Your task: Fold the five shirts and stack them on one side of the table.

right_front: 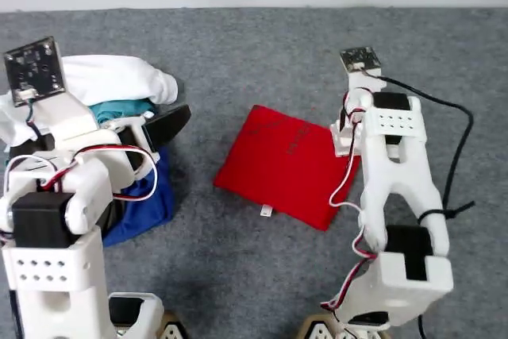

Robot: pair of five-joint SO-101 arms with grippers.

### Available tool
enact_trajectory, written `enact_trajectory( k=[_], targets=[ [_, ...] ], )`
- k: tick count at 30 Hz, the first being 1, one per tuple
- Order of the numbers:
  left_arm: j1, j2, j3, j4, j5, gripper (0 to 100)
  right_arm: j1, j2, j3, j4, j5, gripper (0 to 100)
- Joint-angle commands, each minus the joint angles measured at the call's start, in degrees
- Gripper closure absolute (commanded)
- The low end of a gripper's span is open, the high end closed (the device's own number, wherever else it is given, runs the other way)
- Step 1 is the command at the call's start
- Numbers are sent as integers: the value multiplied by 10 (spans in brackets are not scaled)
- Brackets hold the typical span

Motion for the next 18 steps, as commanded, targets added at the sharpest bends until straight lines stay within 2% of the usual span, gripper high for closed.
enact_trajectory(
  k=[1,11,18],
  targets=[
    [-1,-3,17,-16,-5,618,16,3,-4,-13,-5,815],
    [-1,-3,22,-21,-5,618,15,11,0,-79,-6,816],
    [-1,-3,22,-21,-5,618,15,85,-4,-126,-5,816]
  ],
)
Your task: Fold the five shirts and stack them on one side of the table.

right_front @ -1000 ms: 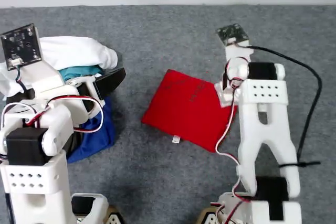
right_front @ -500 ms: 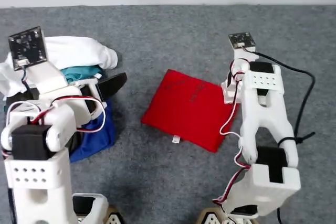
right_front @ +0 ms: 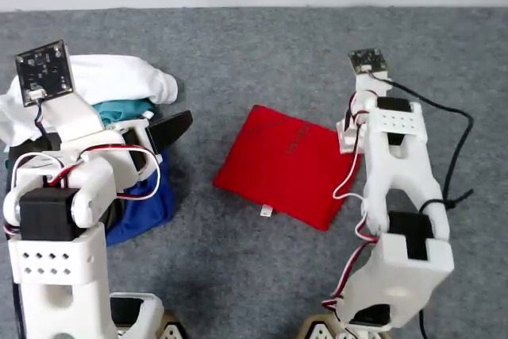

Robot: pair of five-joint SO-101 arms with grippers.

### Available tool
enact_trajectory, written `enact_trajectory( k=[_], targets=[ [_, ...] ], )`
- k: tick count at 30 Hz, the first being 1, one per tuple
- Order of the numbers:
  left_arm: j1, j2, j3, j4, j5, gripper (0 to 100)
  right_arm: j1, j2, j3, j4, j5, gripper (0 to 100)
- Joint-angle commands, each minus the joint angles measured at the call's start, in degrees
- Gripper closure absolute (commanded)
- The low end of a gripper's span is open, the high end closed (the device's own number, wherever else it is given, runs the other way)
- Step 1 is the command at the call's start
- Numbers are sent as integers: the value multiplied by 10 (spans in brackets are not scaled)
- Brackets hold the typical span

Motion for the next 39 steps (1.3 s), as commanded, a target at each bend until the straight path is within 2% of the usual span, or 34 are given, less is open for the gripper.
enact_trajectory(
  k=[1,7,11,23,27,31,36,39],
  targets=[
    [-1,-3,-2,-12,-5,618,0,20,-7,-34,-5,817],
    [0,-3,-1,-12,-5,618,0,31,-8,-65,-4,945],
    [0,-3,-1,-12,-5,618,0,36,-27,-66,-4,987],
    [0,-3,-1,-12,-5,618,0,37,-84,-80,12,986],
    [0,-3,-1,-12,-5,618,0,37,-84,-77,12,902],
    [0,-3,-1,-11,-5,618,0,26,-107,9,12,793],
    [0,-3,-1,-11,-5,618,0,11,-165,206,15,791],
    [0,-3,-1,-11,-5,618,-7,16,-174,269,13,791]
  ],
)
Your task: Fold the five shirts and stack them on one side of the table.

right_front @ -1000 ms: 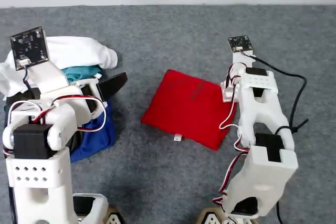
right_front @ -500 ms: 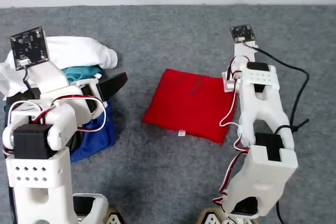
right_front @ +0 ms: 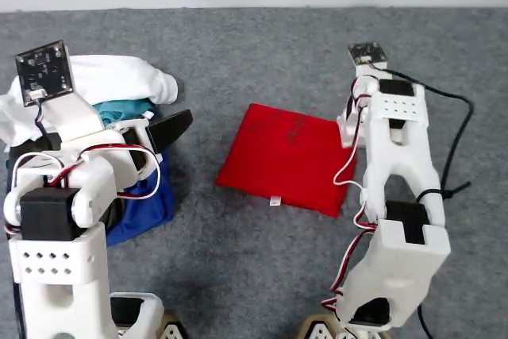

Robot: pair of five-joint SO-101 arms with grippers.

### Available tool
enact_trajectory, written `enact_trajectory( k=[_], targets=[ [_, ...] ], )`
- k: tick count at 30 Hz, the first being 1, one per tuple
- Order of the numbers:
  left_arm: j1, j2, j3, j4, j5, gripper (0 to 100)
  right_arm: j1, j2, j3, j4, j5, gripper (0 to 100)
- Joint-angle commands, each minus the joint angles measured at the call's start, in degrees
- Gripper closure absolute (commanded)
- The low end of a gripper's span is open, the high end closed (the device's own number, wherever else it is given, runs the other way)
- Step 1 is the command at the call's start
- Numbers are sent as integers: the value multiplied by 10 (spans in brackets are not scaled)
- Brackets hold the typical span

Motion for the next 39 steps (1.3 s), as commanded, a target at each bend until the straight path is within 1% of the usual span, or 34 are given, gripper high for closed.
enact_trajectory(
  k=[1,4,7,11,14,19,24,30,39],
  targets=[
    [0,-3,-1,-8,-5,618,-15,-21,-27,75,5,791],
    [0,-3,-1,-8,-5,618,-38,-13,-27,80,-9,791],
    [0,-6,-1,-7,-5,618,-67,-5,-27,64,-38,791],
    [0,-7,-1,-7,-5,618,-95,24,-27,45,-57,791],
    [0,-7,-1,-6,-5,618,-88,58,-27,30,-69,792],
    [0,-7,-1,-6,-5,618,-73,87,-31,24,-69,792],
    [0,-5,-1,-6,-5,618,-78,73,-32,29,-69,791],
    [0,-4,-1,-6,-5,618,-66,31,-30,50,-68,791],
    [0,-4,-1,-6,-5,618,-51,36,-30,45,-69,790]
  ],
)
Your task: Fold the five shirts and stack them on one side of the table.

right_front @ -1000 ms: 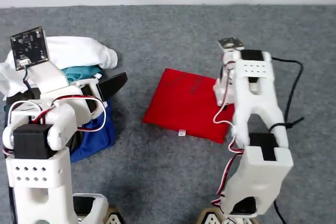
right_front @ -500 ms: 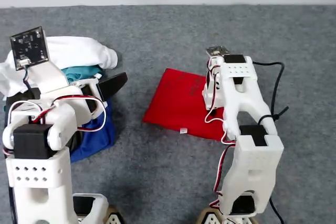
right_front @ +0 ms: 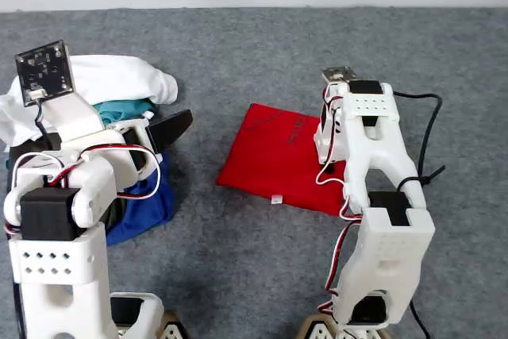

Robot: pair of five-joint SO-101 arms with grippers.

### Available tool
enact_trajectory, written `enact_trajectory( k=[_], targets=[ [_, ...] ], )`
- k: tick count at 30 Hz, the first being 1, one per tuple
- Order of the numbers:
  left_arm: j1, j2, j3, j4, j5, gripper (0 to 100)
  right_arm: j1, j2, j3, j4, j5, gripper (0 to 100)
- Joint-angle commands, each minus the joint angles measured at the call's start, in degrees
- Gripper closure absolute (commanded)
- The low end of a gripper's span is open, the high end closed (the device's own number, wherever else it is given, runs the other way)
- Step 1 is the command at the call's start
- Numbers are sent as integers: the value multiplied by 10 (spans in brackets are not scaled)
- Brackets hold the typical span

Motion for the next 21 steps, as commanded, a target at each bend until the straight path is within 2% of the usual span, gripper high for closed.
enact_trajectory(
  k=[1,9,14,18,21],
  targets=[
    [0,-4,-1,-6,-5,618,10,-31,-16,0,-6,790],
    [0,-4,-1,-6,-5,618,6,30,-18,-34,-10,794],
    [0,-4,-1,-6,-5,618,-25,49,-18,-50,-6,804],
    [0,-4,-1,-6,-5,618,-36,53,-16,-73,-3,898],
    [0,-6,-1,-6,-5,618,-36,52,-16,-77,46,978]
  ],
)
